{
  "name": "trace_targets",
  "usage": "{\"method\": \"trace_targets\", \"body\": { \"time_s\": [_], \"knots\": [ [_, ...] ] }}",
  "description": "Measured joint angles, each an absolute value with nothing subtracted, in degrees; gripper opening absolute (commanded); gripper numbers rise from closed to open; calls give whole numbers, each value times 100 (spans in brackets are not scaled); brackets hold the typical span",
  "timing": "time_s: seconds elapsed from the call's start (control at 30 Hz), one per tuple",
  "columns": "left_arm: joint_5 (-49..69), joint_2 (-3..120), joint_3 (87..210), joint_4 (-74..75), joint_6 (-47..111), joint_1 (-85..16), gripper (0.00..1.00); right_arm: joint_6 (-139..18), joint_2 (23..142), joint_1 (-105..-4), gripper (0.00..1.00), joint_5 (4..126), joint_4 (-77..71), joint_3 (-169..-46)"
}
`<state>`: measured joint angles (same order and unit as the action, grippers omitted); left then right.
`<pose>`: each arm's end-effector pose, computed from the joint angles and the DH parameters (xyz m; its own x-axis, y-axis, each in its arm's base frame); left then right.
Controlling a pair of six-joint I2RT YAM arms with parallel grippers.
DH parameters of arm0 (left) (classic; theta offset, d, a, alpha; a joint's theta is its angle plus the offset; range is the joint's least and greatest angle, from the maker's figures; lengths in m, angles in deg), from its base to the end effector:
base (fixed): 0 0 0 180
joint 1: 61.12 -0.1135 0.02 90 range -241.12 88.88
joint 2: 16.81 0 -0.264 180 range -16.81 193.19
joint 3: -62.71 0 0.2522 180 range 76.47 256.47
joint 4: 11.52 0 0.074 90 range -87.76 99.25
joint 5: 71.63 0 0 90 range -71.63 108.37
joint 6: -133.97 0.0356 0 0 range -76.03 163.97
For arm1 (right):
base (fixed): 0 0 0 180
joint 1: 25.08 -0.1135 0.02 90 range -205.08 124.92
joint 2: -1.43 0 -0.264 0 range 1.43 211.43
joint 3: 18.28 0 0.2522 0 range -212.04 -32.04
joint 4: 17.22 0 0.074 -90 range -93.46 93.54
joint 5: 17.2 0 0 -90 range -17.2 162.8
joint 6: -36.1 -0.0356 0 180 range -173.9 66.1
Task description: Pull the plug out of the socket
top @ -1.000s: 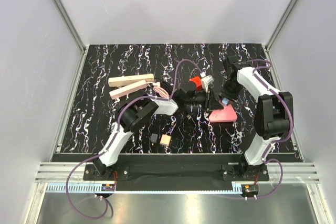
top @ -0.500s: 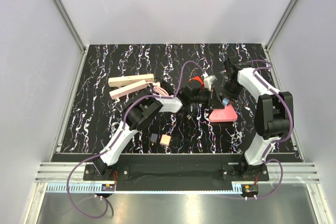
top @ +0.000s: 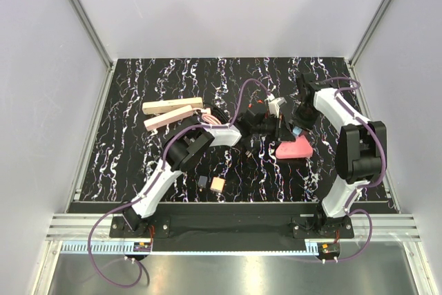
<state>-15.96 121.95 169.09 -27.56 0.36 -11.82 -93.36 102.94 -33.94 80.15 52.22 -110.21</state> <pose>0.3309 -0.4155 0.1234 -0.8081 0.0660 -0.5854 0.5823 0.2400 -0.7768 0.3388 0.0482 0.2229 -0.8307 0.5084 -0.2269 0.5171 0.8556 0.0241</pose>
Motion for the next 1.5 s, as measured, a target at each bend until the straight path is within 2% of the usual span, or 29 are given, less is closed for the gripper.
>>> {"method": "trace_targets", "body": {
  "time_s": [0.43, 0.63, 0.7, 0.97, 1.13, 1.27, 1.5],
  "knots": [
    [-1270, 12291, 17097, -2541, 64, -1126, 0, -9535, 9686, -3405, 0, 7578, 5347, -11165],
    [-1196, 12283, 16970, -2775, 95, -1147, 5, -9470, 9673, -3446, 0, 7818, 5666, -11165],
    [-1178, 12180, 16719, -2981, 130, -1189, 11, -9430, 9654, -3446, 0, 7950, 5727, -11163],
    [-1425, 11109, 14887, -3652, 486, -1720, 19, -9000, 9173, -3446, 0, 8190, 5873, -11021],
    [-1576, 10049, 13702, -4369, 580, -2352, 22, -8617, 8578, -3501, 0, 7880, 5755, -10606],
    [-1642, 9266, 13191, -4793, 726, -2625, 25, -8331, 8274, -3927, 0, 7379, 5685, -10293],
    [-1657, 8523, 12743, -4974, 1163, -2876, 26, -7909, 8517, -5778, 0, 6702, 5642, -10166]
  ]
}}
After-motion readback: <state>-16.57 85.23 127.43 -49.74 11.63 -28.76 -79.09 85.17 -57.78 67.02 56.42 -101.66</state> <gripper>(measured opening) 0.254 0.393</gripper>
